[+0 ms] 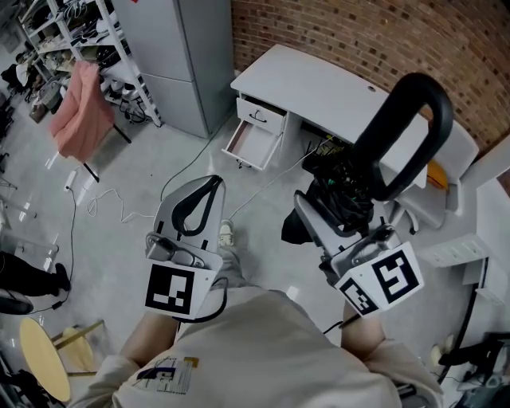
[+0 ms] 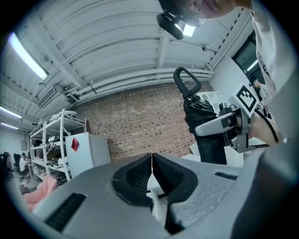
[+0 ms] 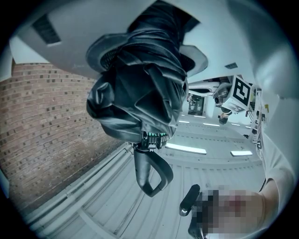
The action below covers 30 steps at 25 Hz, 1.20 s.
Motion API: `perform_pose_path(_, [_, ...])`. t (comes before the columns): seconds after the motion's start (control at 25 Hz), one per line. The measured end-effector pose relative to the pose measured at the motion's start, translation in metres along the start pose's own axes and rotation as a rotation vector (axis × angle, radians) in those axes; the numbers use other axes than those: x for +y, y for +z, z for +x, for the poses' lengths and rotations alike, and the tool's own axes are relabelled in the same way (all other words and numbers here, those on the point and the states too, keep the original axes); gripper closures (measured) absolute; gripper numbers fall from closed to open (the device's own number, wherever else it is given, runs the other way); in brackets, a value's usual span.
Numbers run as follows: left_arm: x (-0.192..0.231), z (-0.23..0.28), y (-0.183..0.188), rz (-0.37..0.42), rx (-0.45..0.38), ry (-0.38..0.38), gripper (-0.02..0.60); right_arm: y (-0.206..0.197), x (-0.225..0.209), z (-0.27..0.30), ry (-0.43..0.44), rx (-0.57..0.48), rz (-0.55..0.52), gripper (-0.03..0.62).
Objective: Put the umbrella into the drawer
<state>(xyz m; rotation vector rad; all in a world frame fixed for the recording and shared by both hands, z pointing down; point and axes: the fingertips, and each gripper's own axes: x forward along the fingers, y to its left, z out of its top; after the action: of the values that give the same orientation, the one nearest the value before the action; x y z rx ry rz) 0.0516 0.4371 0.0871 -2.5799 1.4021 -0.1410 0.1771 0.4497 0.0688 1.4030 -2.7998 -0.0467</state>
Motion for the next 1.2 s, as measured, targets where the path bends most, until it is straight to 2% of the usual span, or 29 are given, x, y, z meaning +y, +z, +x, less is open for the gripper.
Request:
perform_pose_path(0.28, [0.016, 0.013, -0.014, -0.002, -0.005, -0.002, 0.568, -0.009, -0.001, 0.025, 0.021, 0.013, -0.022, 0.332])
perform_pose_path(0.72, [0.067, 0.059, -0.047, -0.005, 0.014, 0.005, 0.568, -0.030, -0.013, 0.094, 0.058, 0.062, -0.068, 0.332])
perform_pose_path(1.2, [0.161, 0.138, -0.076, -0.027, 0.055, 0.000, 0.568, -0.038, -0.055, 0.213, 0.065, 0.114, -0.055, 0.332])
